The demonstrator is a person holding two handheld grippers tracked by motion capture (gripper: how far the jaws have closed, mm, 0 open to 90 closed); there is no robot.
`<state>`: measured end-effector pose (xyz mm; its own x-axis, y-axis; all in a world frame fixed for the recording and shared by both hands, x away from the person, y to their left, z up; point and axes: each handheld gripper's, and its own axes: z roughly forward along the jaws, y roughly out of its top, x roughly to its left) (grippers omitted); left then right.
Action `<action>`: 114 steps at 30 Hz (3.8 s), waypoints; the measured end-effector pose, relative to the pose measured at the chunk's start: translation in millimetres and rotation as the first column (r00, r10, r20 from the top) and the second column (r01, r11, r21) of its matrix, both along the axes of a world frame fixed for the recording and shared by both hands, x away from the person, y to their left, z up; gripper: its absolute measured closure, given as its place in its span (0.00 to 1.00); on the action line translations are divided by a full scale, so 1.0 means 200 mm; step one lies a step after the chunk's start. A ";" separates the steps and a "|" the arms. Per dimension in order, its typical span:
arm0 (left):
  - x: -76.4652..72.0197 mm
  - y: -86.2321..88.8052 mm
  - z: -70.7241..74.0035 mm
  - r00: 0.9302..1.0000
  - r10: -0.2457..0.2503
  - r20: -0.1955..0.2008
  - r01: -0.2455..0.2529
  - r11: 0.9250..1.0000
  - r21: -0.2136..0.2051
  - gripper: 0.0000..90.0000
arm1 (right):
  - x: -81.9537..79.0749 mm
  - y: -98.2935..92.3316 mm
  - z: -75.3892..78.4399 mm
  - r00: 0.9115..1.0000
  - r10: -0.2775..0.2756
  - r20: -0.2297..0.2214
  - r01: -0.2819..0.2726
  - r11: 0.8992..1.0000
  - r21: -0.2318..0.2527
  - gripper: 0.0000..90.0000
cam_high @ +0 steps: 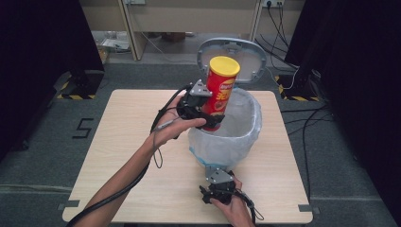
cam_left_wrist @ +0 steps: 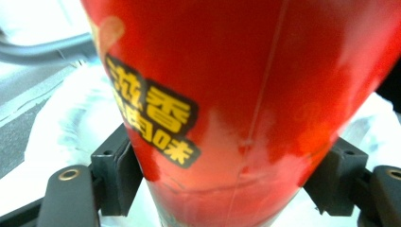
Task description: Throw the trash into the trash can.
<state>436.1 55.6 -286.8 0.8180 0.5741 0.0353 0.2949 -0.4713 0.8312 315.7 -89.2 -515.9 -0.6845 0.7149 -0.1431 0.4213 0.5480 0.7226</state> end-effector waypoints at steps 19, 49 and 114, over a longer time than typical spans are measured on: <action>-0.03 0.01 -0.01 1.000 0.000 0.027 0.000 1.000 0.017 0.17 | 0.00 0.00 0.00 1.000 -0.001 0.001 0.001 1.000 -0.004 0.19; -0.04 0.56 0.05 0.984 0.172 0.045 -0.166 0.979 -0.119 0.17 | 0.00 0.00 0.00 1.000 -0.003 0.003 0.003 1.000 -0.003 0.19; -0.35 1.04 -0.93 0.944 0.309 -0.116 -0.322 0.938 -0.128 0.16 | 0.00 0.00 0.00 1.000 -0.003 0.003 0.003 1.000 0.000 0.19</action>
